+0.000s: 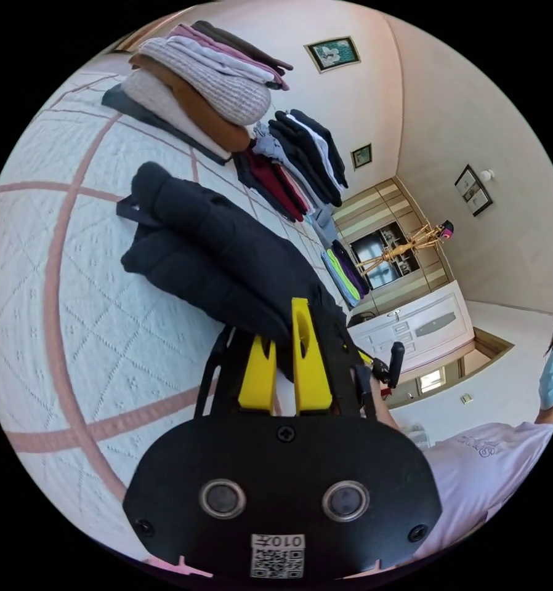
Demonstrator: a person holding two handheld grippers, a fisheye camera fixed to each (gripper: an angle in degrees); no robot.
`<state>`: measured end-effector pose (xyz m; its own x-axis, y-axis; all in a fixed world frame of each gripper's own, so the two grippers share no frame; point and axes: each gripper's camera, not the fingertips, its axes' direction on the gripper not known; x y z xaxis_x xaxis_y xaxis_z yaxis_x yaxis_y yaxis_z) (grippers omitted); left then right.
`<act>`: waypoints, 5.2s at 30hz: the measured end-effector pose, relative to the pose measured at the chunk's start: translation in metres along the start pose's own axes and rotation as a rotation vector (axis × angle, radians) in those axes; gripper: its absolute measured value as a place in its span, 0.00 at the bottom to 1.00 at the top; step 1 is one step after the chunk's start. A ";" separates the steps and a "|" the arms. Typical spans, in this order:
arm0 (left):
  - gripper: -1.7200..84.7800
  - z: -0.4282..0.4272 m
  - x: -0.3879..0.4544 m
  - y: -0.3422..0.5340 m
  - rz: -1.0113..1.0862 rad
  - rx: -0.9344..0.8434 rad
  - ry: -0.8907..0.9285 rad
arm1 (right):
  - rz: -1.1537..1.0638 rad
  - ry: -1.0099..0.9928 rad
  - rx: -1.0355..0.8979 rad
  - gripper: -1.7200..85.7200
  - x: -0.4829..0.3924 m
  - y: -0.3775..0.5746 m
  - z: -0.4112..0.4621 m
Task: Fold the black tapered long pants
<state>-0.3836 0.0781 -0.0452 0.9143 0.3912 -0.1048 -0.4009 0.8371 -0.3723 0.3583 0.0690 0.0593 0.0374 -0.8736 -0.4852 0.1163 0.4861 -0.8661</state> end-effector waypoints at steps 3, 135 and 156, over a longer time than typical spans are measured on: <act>0.11 -0.012 0.021 -0.020 0.073 0.007 0.008 | 0.130 -0.047 0.060 0.06 0.046 0.012 -0.029; 0.02 0.011 0.366 0.059 0.832 -0.169 -0.882 | 0.195 0.109 0.518 0.05 0.206 -0.017 -0.347; 0.09 0.040 0.133 -0.266 0.428 -0.433 -1.032 | 0.232 -0.029 0.014 0.09 0.279 -0.165 -0.099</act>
<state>-0.1578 -0.0771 0.0764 0.1542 0.8943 0.4201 -0.4274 0.4437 -0.7877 0.2514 -0.2522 0.0554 0.0934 -0.7392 -0.6670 0.1146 0.6735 -0.7303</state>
